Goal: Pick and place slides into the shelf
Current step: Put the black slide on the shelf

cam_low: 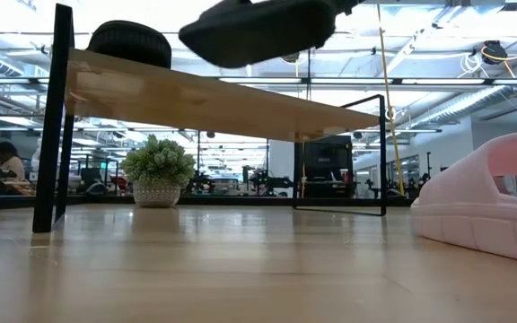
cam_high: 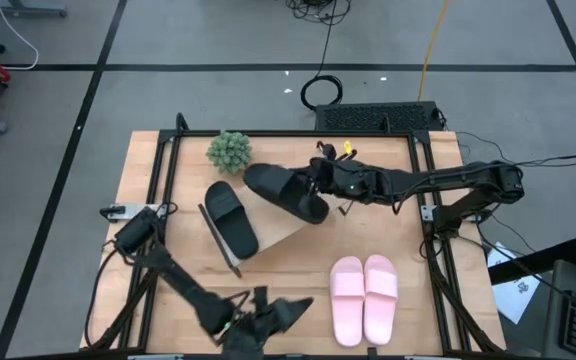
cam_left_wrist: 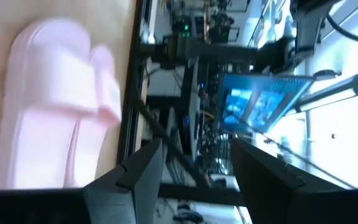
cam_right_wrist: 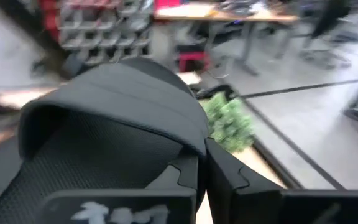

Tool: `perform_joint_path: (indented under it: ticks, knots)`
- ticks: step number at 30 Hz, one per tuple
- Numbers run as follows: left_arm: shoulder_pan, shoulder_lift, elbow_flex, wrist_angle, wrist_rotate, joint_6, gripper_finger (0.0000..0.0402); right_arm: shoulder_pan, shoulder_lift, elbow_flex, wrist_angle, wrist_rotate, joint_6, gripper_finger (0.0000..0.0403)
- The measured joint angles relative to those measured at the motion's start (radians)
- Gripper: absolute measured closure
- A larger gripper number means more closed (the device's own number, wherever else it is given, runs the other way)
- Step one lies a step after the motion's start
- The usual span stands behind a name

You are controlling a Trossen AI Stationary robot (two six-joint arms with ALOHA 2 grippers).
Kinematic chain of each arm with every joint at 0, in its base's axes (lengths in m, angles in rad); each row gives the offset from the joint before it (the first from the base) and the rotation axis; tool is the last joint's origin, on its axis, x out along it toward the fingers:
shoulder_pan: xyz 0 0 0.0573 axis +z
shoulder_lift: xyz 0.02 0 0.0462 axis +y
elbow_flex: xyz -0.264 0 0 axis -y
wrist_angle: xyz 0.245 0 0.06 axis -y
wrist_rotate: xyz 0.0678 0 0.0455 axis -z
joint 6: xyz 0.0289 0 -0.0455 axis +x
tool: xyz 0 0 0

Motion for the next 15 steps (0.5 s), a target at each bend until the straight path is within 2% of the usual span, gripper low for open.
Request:
perform_joint_path:
  ticks: [3, 9, 15]
  knots:
    - [-0.054, 0.000, 0.000, -0.041, -0.017, -0.062, 0.0211, 0.021, 0.036, 0.000, 0.046, 0.111, 0.070, 0.0402]
    - [-0.140, 0.000, 0.000, -0.181, -0.022, -0.218, 0.0211, 0.069, 0.144, 0.014, 0.120, 0.255, 0.211, 0.0402]
    - [-0.204, 0.000, 0.000, -0.309, -0.021, -0.343, 0.0211, 0.106, 0.281, 0.147, 0.086, 0.339, 0.262, 0.0402]
